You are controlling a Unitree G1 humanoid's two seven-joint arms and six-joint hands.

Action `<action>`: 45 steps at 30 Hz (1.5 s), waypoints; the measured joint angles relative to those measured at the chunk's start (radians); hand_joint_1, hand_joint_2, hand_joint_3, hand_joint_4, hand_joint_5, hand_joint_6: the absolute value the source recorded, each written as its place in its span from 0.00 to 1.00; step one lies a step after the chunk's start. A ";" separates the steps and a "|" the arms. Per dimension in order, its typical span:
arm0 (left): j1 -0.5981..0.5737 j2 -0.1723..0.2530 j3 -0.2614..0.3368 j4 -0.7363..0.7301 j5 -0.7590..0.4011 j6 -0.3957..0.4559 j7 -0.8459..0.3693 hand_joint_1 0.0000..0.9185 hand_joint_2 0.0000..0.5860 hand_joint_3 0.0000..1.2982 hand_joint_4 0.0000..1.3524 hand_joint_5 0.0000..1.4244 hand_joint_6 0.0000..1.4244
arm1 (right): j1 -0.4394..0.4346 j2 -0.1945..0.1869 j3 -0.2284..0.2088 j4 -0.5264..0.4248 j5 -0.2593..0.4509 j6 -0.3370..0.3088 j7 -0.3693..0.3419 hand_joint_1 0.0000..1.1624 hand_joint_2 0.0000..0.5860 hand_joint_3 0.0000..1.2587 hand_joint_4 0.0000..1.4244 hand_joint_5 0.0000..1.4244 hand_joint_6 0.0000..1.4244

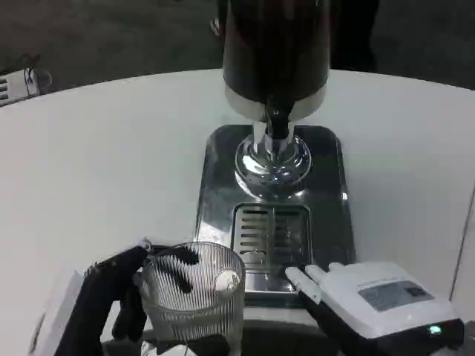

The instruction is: Grasp the cup under the faucet to collect the drink, then remove the cup.

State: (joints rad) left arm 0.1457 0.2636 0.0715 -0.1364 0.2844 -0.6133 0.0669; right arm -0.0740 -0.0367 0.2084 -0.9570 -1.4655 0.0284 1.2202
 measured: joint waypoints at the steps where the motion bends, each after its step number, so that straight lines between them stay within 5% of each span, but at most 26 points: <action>1: 0.001 0.000 0.001 0.000 0.000 0.000 0.000 0.63 0.00 0.75 0.83 0.92 1.00 | 0.000 0.001 0.000 0.000 0.000 0.000 0.000 0.39 0.79 0.00 0.00 0.00 0.00; 22: 0.021 0.000 0.006 0.000 -0.003 0.000 0.000 0.63 0.00 0.75 0.83 0.92 1.00 | 0.001 0.009 0.006 -0.006 -0.004 -0.010 0.015 0.39 0.79 0.00 0.00 0.00 0.00; 31: 0.002 -0.011 0.004 0.020 0.002 -0.002 0.000 0.63 0.00 0.75 0.83 0.92 1.00 | 0.054 0.020 0.002 -0.001 0.004 -0.018 -0.098 0.39 0.80 0.00 0.00 0.00 0.00; 45: -0.344 -0.035 -0.024 0.310 0.174 0.026 0.133 0.64 0.00 0.75 0.83 0.92 1.00 | 0.102 0.025 -0.039 -0.033 0.040 -0.017 -0.118 0.39 0.80 0.00 0.00 0.00 0.00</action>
State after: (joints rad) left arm -0.1978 0.2290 0.0475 0.1736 0.4589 -0.5875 0.1995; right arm 0.0278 -0.0115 0.1691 -0.9901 -1.4259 0.0110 1.1026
